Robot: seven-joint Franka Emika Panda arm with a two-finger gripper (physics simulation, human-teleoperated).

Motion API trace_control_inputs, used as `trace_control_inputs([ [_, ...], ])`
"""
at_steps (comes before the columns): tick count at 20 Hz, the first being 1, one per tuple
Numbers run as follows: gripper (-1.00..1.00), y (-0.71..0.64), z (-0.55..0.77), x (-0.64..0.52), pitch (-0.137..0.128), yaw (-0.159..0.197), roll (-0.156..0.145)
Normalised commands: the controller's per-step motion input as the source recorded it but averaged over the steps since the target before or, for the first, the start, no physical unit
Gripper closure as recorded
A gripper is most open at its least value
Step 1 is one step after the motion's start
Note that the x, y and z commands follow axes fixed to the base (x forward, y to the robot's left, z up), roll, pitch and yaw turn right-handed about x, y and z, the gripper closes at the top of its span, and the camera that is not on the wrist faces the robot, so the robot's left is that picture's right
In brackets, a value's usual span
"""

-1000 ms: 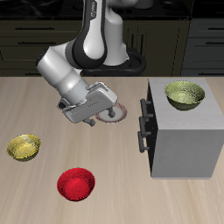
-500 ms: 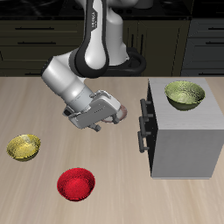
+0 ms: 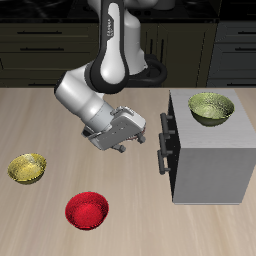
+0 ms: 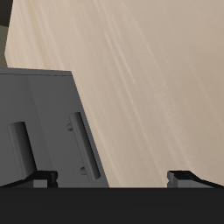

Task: Open the middle drawer of the white cabinet

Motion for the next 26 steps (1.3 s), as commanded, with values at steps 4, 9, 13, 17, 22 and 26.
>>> trace_control_inputs([
  [4, -1.00, 0.26, 0.05, -0.05, 0.011, -0.011, 0.026],
  [9, -1.00, 0.27, 0.16, -0.14, -0.018, -0.003, 0.079],
  [13, -1.00, 0.29, 0.17, -0.04, -0.024, -0.009, 0.078],
  [17, -1.00, 0.05, 0.06, 0.04, -0.007, 0.018, 0.012],
  [22, -1.00, -0.01, 0.12, 0.05, -0.024, -0.005, -0.010],
  [26, -1.00, 0.06, 0.08, 0.06, -0.015, 0.014, 0.005],
])
